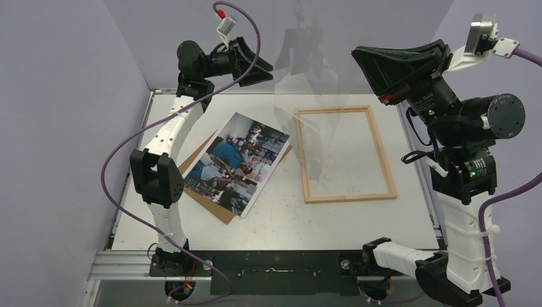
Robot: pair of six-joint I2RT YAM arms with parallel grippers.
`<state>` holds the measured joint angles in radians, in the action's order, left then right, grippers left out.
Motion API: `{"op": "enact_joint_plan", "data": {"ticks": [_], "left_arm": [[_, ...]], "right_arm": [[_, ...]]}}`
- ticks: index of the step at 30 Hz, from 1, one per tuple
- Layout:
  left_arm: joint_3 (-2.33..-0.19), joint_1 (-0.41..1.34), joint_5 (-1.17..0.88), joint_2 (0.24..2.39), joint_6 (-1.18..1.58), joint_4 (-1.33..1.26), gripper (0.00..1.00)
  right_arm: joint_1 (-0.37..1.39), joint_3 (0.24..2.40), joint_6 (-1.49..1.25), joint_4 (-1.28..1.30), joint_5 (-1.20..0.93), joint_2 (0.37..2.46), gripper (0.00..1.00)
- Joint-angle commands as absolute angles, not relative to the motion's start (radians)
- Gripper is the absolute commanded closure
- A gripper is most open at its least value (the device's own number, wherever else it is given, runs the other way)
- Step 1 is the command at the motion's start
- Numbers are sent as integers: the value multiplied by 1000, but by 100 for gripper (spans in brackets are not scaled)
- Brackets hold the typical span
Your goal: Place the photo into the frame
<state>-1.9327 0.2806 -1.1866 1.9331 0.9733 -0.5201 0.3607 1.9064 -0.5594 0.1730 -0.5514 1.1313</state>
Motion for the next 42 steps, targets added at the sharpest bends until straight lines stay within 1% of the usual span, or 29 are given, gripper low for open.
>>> {"op": "enact_joint_plan", "data": {"ticks": [1, 4, 10, 15, 16, 18, 20, 21, 24, 25, 28, 30, 34, 36, 40, 42], "left_arm": [[-1990, 276, -1169, 1940, 935, -502, 15], [-1993, 270, -1167, 1937, 896, -461, 14], [-2020, 274, -1167, 1957, 905, -465, 14], [-2008, 285, -1215, 1960, 1075, -689, 16], [-1997, 284, -1225, 1957, 1121, -754, 17], [-1977, 281, -1249, 1947, 1208, -857, 24], [-1949, 263, -1258, 1923, 1246, -894, 37], [-1922, 248, -1254, 1903, 1247, -909, 40], [-1890, 227, -1273, 1848, 1182, -847, 42], [-1899, 234, -1292, 1842, 1165, -826, 44], [-1913, 263, -1331, 1837, 1170, -828, 49], [-1900, 255, -1346, 1829, 1175, -840, 54], [-1878, 221, -1340, 1819, 1177, -847, 58], [-1901, 221, -1341, 1827, 1189, -853, 63], [-1908, 216, -1343, 1837, 1241, -920, 79], [-1909, 214, -1355, 1843, 1258, -940, 81]], "right_arm": [[359, 1943, -572, 108, -568, 1130, 100], [360, 1944, -573, 111, -568, 1125, 100], [359, 1950, -588, 103, -575, 1125, 100], [359, 1947, -582, 109, -572, 1125, 100], [360, 1945, -577, 114, -568, 1123, 100], [360, 1936, -559, 127, -561, 1119, 100], [359, 1938, -510, 177, -537, 1114, 100], [360, 1940, -486, 203, -525, 1112, 100], [360, 1931, -467, 220, -519, 1109, 100], [360, 1927, -470, 213, -525, 1111, 100], [360, 1925, -483, 194, -533, 1117, 100], [360, 1924, -478, 194, -525, 1116, 100], [360, 1914, -475, 195, -519, 1114, 100], [360, 1905, -480, 187, -520, 1112, 100], [359, 1893, -477, 183, -511, 1110, 100], [359, 1880, -468, 183, -499, 1104, 100]]}}
